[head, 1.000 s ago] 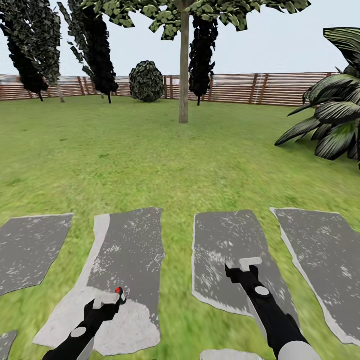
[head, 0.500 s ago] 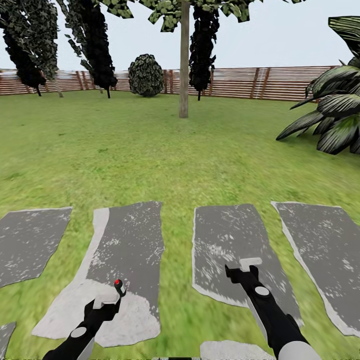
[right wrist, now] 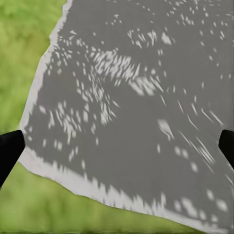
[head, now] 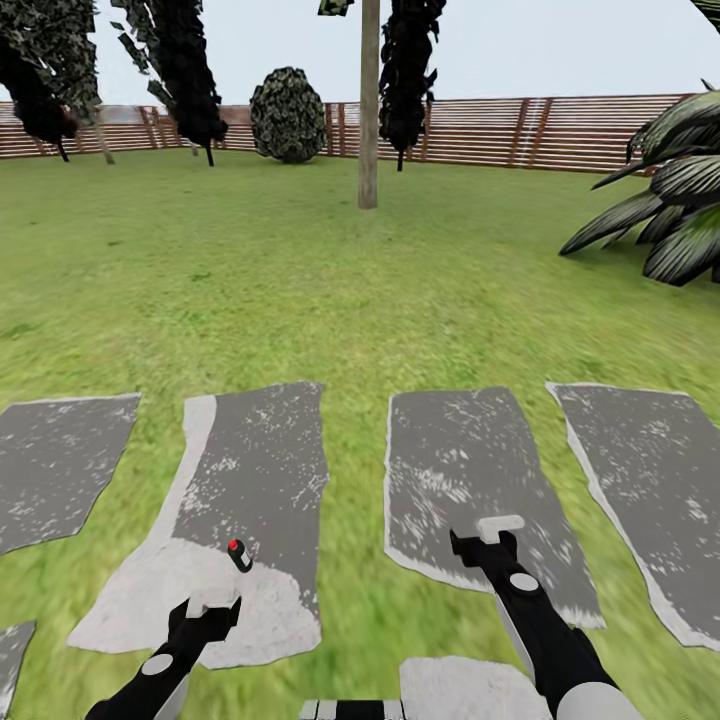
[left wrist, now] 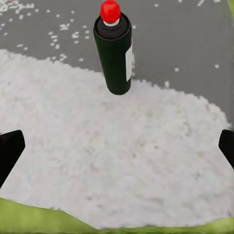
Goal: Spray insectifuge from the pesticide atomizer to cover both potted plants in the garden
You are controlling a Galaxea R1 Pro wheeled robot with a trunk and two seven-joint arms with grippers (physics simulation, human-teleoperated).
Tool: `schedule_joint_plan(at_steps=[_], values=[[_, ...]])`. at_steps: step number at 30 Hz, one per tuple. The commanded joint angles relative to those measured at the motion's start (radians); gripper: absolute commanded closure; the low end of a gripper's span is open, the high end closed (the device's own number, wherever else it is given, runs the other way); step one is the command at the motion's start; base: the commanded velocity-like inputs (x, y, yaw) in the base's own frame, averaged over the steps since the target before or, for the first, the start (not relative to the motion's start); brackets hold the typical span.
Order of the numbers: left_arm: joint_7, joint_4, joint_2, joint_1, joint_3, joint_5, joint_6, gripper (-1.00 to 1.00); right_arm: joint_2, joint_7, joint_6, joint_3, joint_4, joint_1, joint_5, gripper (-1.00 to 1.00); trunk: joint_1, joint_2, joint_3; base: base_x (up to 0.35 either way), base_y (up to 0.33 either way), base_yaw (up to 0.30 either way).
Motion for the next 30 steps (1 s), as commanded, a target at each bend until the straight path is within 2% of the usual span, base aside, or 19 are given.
schedule_joint_plan(at_steps=[1,20,30], values=[[-0.001,0.001,0.0,0.0,-0.001,0.004,-0.003,-1.0,0.0,0.002,0.006,-0.002,-0.001,0.0,0.011,-1.0,0.0,-0.001,-0.005,0.0,0.0,0.0],[0.0,0.001,0.0,0.0,0.0,0.004,-0.003,-1.0,0.002,0.002,0.006,-0.002,-0.011,0.0,0.009,-1.0,0.009,-0.005,-0.079,0.0,0.0,0.01],[0.001,-0.002,0.0,0.0,-0.001,0.005,-0.005,-1.0,0.002,0.002,0.006,-0.002,-0.01,0.0,0.009,-1.0,0.009,-0.005,-0.089,0.028,-0.002,0.167]])
